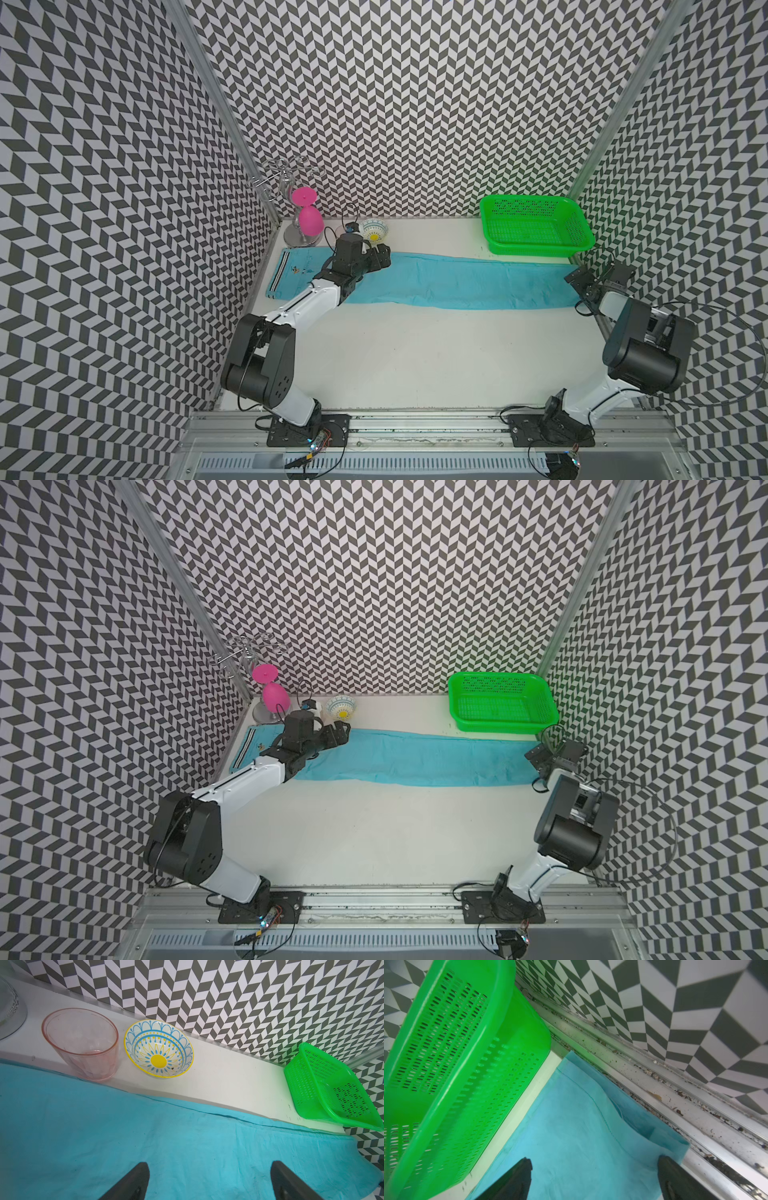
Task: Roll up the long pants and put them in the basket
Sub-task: Fold the long pant at the center of the board.
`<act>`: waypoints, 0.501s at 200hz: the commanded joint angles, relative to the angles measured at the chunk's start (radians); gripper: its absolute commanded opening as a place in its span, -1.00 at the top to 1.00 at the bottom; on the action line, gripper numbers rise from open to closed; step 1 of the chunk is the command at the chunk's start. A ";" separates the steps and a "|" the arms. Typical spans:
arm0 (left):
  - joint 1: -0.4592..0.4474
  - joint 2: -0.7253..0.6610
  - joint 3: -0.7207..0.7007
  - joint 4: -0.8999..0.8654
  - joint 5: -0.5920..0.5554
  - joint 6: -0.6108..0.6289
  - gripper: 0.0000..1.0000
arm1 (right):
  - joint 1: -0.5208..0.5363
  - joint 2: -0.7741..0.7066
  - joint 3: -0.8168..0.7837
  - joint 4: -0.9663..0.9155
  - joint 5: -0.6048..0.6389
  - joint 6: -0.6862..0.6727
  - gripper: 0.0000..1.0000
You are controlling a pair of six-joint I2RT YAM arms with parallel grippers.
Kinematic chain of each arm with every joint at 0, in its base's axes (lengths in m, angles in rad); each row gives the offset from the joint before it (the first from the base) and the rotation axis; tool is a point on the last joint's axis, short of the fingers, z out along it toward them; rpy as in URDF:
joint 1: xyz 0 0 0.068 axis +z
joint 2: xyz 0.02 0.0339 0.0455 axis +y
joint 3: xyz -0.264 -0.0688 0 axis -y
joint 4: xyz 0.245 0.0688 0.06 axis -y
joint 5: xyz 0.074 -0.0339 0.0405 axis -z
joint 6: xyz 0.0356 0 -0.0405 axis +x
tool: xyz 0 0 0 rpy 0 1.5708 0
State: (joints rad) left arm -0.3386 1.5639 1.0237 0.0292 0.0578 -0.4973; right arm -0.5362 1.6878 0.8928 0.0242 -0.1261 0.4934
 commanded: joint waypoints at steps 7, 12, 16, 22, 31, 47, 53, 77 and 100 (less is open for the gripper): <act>-0.014 -0.016 -0.006 0.013 0.011 0.015 -0.87 | -0.001 -0.001 -0.033 0.027 0.012 0.036 -0.92; -0.017 -0.014 -0.004 0.011 0.008 0.017 -0.86 | -0.001 -0.005 -0.042 0.032 0.010 0.045 -0.92; -0.020 -0.013 -0.001 0.010 0.006 0.018 -0.86 | 0.000 -0.009 -0.048 0.032 0.010 0.049 -0.92; -0.025 -0.010 0.005 0.005 0.000 0.020 -0.85 | 0.000 -0.012 -0.054 0.031 0.013 0.058 -0.92; -0.031 -0.006 0.012 0.000 -0.006 0.023 -0.85 | 0.000 -0.017 -0.060 0.023 0.028 0.068 -0.92; -0.043 -0.002 0.017 -0.002 -0.010 0.029 -0.84 | -0.001 -0.021 -0.064 0.007 0.055 0.080 -0.92; -0.047 -0.001 0.018 -0.003 -0.014 0.030 -0.84 | -0.001 -0.025 -0.067 0.007 0.063 0.085 -0.93; -0.058 0.005 0.024 -0.003 -0.024 0.036 -0.83 | -0.002 -0.042 -0.082 0.000 0.077 0.101 -0.96; -0.064 0.014 0.036 -0.014 -0.024 0.040 -0.82 | -0.003 -0.036 -0.089 0.026 0.085 0.117 -0.99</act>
State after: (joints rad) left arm -0.3935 1.5650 1.0260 0.0284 0.0463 -0.4812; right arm -0.5362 1.6741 0.8135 0.0189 -0.0731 0.5819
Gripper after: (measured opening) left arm 0.913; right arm 0.992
